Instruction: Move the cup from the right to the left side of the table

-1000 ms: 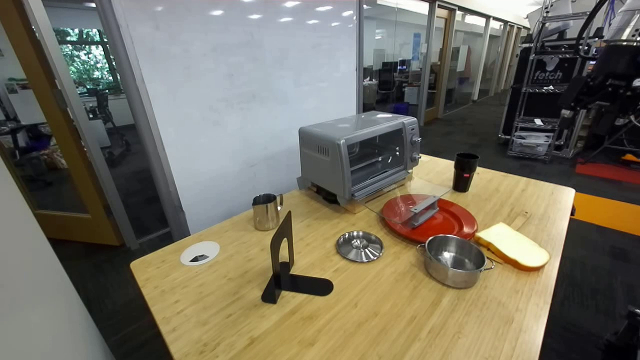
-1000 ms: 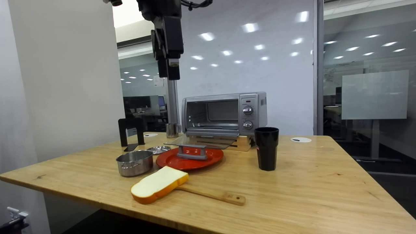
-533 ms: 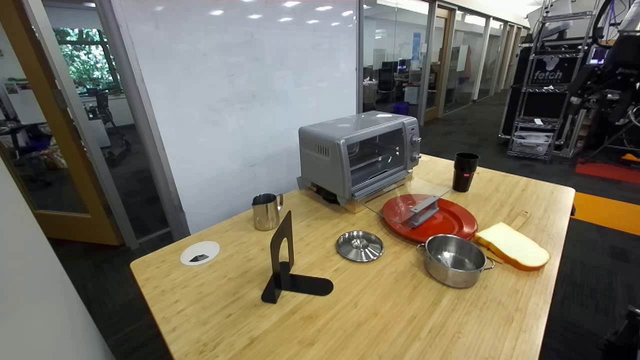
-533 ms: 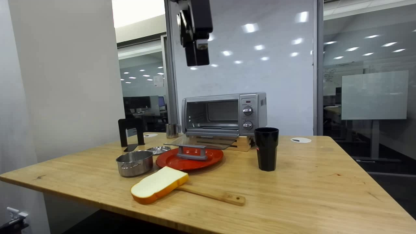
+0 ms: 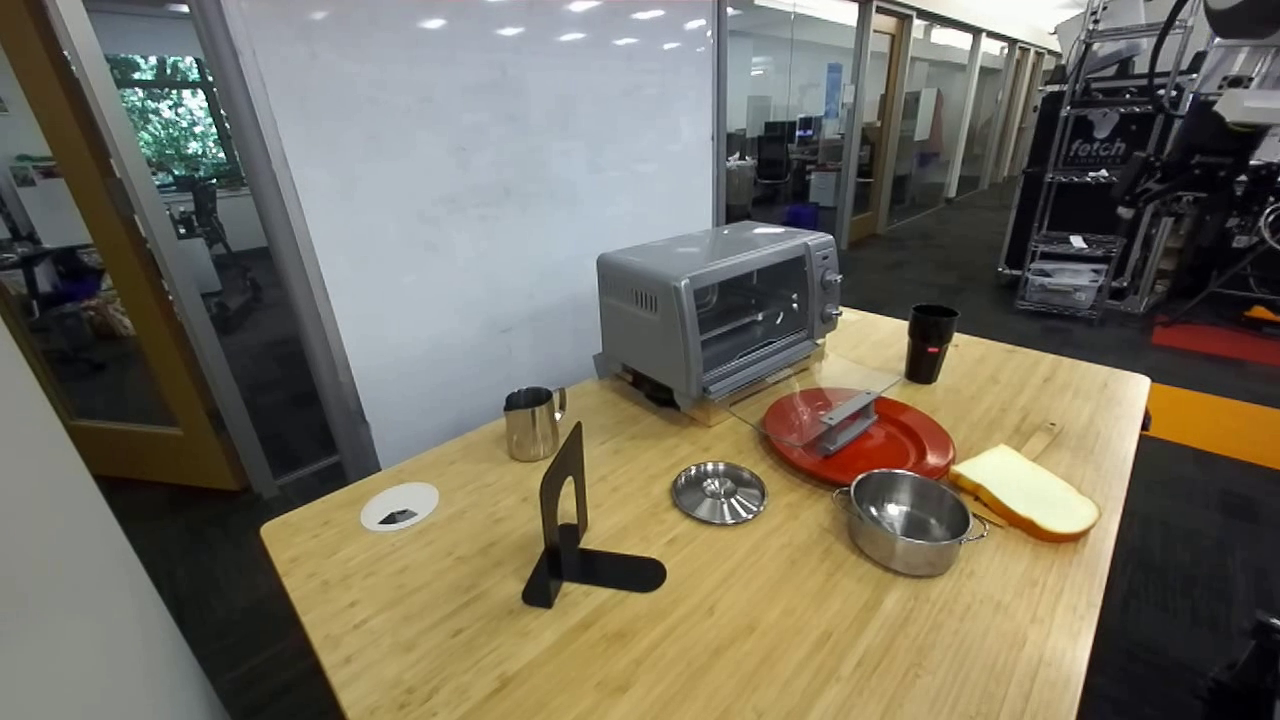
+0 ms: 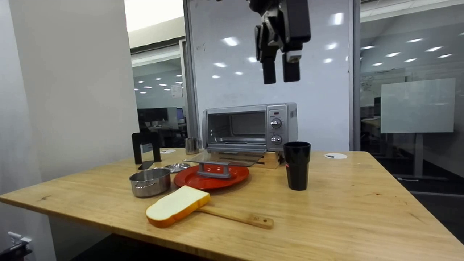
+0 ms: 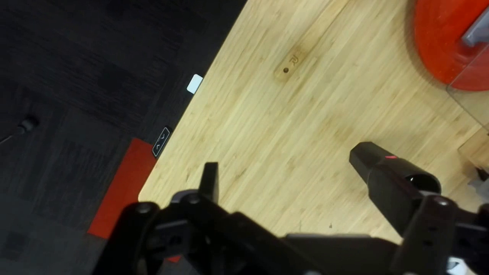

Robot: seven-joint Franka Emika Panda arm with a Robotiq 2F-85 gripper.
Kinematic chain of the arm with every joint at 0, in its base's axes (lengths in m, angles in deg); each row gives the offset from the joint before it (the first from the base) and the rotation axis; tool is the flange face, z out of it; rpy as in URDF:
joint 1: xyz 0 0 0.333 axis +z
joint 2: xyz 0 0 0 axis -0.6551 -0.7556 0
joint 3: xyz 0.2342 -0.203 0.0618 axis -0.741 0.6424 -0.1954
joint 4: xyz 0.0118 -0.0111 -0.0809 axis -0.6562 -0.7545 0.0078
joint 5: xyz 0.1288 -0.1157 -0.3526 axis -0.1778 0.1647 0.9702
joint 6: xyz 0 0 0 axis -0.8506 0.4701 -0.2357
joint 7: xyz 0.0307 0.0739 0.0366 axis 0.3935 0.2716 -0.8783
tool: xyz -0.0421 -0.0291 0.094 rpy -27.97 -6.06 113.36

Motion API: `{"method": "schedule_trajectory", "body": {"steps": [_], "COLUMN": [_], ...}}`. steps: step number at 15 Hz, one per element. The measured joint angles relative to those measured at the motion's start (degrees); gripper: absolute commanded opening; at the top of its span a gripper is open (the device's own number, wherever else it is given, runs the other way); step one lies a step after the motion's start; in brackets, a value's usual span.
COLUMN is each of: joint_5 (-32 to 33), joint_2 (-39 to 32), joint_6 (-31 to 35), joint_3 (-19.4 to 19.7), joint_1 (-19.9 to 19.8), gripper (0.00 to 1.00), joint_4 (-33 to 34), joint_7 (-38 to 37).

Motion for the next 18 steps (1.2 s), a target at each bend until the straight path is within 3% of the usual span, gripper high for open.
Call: {"method": "schedule_trajectory", "body": {"steps": [10, 18], "joint_5": [-5.0, -5.0], "joint_2": [-18.3, -19.0], "joint_6": [0.3, 0.3], "joint_3": [-1.3, -1.7], "joint_1": [-1.0, -1.3], "gripper": [1.0, 1.0], "joint_4": [19.9, 20.6], "joint_7": [-3.8, -3.9]}}
